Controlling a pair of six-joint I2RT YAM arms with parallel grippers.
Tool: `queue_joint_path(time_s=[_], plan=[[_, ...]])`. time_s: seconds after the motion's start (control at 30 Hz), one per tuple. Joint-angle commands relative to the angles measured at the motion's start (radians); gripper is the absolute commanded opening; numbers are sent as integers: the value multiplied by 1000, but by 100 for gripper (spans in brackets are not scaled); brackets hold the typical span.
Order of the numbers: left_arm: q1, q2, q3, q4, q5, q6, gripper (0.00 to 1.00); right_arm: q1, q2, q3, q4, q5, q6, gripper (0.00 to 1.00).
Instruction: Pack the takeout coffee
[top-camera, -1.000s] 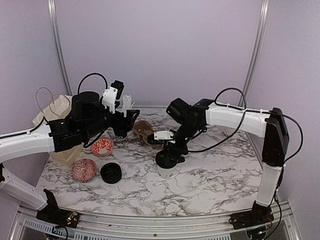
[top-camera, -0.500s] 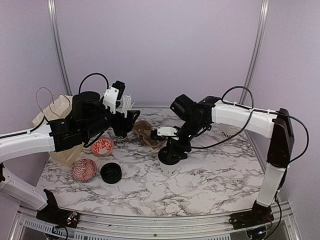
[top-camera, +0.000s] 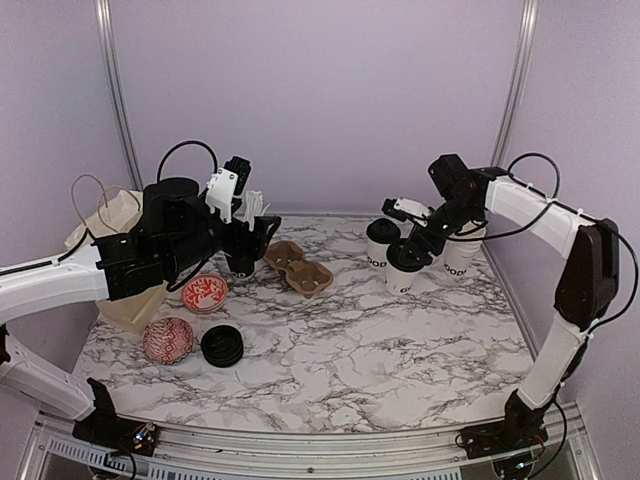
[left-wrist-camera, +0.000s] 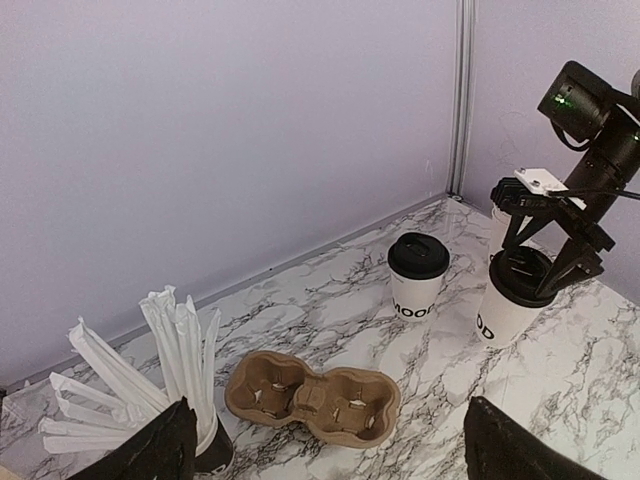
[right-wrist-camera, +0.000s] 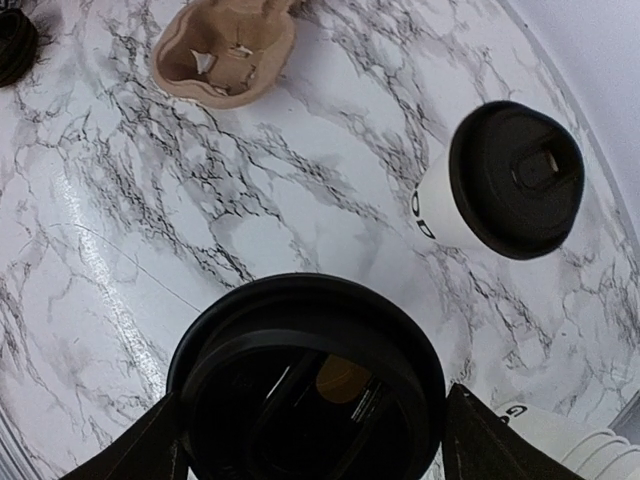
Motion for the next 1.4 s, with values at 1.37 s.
queue_joint_path(time_s=[1.37], plan=[[0,52,85,-95,68,3,89,-240,254,231,98,-78,166,99]])
